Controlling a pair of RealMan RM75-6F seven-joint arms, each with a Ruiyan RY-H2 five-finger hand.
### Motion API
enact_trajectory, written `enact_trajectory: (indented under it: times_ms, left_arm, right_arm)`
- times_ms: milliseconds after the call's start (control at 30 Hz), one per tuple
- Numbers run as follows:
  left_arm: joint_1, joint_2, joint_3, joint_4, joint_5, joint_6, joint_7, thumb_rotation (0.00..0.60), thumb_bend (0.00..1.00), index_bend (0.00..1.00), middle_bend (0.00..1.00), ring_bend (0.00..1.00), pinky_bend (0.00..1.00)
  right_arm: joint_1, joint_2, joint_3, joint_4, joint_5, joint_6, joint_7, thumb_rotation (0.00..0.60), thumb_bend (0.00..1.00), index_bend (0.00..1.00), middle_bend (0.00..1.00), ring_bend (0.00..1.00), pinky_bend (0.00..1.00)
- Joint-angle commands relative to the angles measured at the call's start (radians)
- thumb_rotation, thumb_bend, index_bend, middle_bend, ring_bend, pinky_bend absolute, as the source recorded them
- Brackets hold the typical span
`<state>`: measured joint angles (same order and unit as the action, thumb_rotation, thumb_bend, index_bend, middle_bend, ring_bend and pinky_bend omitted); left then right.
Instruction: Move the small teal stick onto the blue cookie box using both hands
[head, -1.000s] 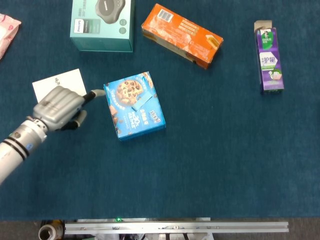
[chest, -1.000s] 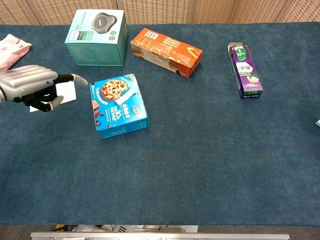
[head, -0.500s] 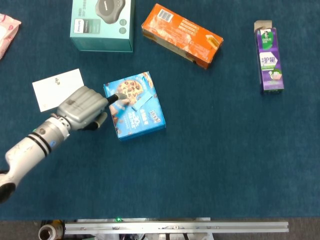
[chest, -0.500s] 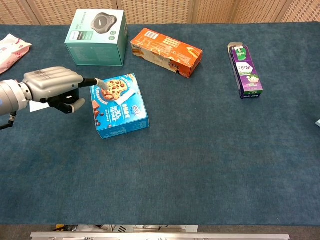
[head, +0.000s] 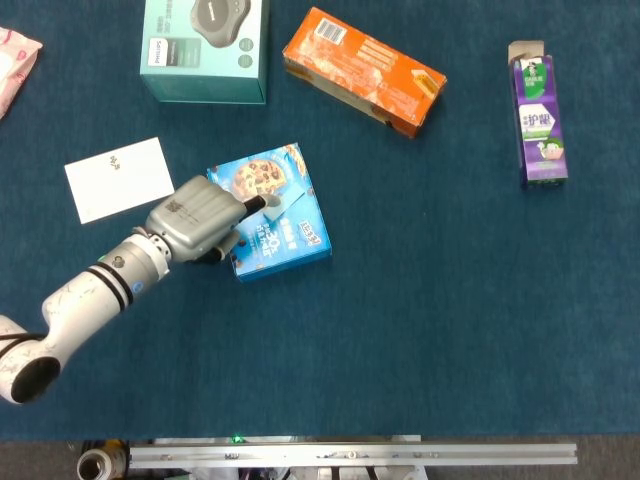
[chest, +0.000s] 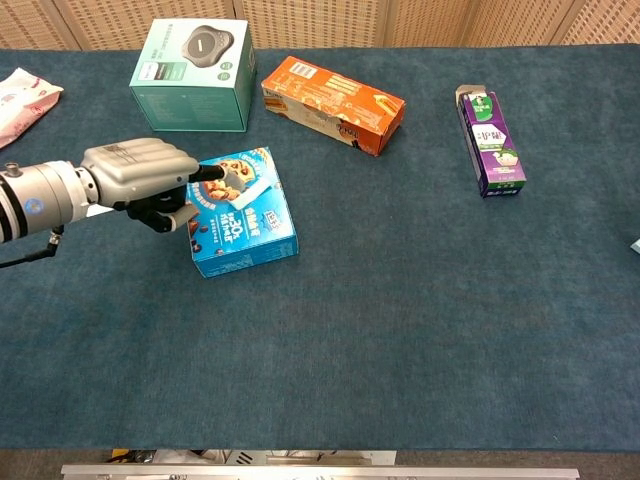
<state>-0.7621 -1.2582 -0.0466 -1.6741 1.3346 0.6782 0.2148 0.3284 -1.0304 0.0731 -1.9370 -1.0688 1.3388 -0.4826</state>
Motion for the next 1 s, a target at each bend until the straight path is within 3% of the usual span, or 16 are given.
enact_trajectory:
  times_ms: [33,1000]
  left_arm:
    - [-0.011,-0.005,0.008,-0.011,-0.034,-0.008,0.035,0.600,0.81,0.14,1.00,1.00,1.00]
    - [-0.031,-0.010,0.068,-0.042,-0.129,0.019,0.111,0.600,0.81,0.14,1.00,1.00,1.00]
  right_arm:
    - [-0.004,0.001,0.001,0.005,0.000,-0.004,0.009,0.600,0.37,0.46,0.65,0.64,0.64]
    - [-0.035,0.016,0.015,0.003,-0.021,-0.003,0.032,0.600,0.37,0.46,0.65,0.65,0.64]
